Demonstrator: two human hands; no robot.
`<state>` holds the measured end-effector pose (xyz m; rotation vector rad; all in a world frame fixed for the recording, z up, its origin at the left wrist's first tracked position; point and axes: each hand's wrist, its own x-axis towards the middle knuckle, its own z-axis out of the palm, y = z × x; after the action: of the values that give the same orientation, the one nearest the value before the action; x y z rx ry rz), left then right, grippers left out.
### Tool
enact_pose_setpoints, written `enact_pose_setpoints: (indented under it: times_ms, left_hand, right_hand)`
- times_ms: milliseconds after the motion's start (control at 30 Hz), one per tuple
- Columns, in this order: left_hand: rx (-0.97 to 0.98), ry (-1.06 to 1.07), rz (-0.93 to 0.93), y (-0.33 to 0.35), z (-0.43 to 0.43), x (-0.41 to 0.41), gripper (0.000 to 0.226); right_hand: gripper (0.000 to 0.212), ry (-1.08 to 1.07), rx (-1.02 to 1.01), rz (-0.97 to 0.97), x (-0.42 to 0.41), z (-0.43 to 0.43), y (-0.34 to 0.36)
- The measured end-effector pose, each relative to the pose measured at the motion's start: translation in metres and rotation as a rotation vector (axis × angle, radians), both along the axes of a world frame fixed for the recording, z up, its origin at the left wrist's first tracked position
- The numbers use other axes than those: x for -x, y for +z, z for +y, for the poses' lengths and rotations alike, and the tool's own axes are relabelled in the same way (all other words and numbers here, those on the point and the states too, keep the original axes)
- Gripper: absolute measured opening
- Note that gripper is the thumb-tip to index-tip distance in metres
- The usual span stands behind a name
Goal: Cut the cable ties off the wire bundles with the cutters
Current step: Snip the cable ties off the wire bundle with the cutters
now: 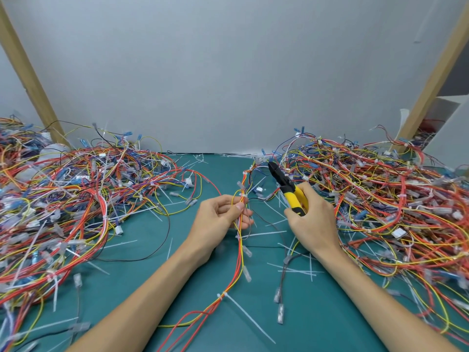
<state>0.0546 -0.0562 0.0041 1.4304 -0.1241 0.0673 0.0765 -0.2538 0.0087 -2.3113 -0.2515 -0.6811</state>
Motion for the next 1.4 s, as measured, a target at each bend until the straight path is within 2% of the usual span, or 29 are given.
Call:
enact_pose_setpoints:
  times_ms: [67, 333, 600, 667, 800, 967, 1167, 1400]
  left_hand:
    - [0.003, 0.0, -0.003, -0.0002, -0.0004, -0.0001, 0.01]
    - [0.009, 0.001, -0.011, -0.0018, 0.0005, -0.0005, 0.014]
    - [0.007, 0.002, -0.017, -0.0011, 0.0004, 0.0003, 0.012]
    - [0.005, 0.003, -0.016, -0.0011, 0.0005, -0.0001, 0.013]
    - [0.003, 0.002, -0.011, -0.0008, 0.001, -0.0008, 0.014]
    - [0.007, -0.001, -0.013, -0.0003, 0.0011, 0.0004, 0.013]
    - [0.016, -0.005, -0.009, 0.0008, 0.0006, 0.0017, 0.013]
    - [0.005, -0.001, -0.006, 0.0, 0.0004, 0.0003, 0.013]
  right_hand:
    - [0.02, 0.051, -0.05, 0.005, 0.0016, 0.0, 0.0007]
    - [0.008, 0.128, -0.232, 0.017, 0.0022, 0.001, -0.0003]
    - [0.034, 0.217, -0.49, 0.139, -0.0003, -0.0003, -0.0006]
    - [0.039, 0.234, -0.503, 0.148, 0.001, 0.0002, 0.0014]
    - [0.031, 0.2, -0.512, 0.18, 0.0015, 0.0008, 0.0034]
    - [0.033, 0.2, -0.466, 0.171, 0.001, 0.0015, 0.0043]
    - [0.015, 0.217, -0.487, 0.144, 0.0021, 0.0004, 0.0029]
    - [0.019, 0.264, -0.484, 0.097, 0.002, -0.0002, 0.0016]
